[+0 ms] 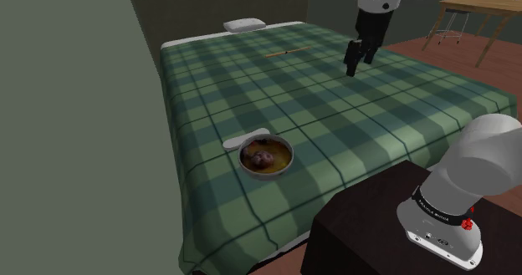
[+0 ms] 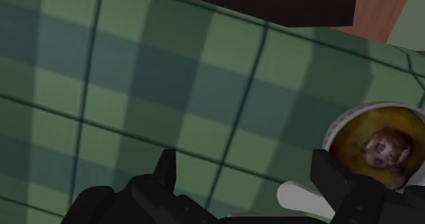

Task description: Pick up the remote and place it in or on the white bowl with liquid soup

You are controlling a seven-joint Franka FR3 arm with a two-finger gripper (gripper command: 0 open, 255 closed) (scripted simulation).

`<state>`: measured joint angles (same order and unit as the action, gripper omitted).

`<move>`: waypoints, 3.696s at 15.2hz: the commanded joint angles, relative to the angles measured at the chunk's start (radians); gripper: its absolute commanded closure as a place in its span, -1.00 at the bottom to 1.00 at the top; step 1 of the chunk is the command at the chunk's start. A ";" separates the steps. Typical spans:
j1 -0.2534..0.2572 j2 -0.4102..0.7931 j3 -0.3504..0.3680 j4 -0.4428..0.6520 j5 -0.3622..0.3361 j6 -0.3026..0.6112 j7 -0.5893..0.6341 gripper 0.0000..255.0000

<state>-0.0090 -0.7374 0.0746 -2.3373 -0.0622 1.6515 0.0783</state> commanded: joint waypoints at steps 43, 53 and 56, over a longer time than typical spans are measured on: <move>0.213 1.345 0.052 0.691 -0.057 0.605 -0.923 -1.00; 0.215 1.392 0.046 0.687 -0.064 0.655 -0.919 -1.00; 0.215 1.392 0.046 0.687 -0.064 0.655 -0.919 -1.00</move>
<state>0.2063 0.6544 0.1207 -1.6502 -0.1265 2.3064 -0.8409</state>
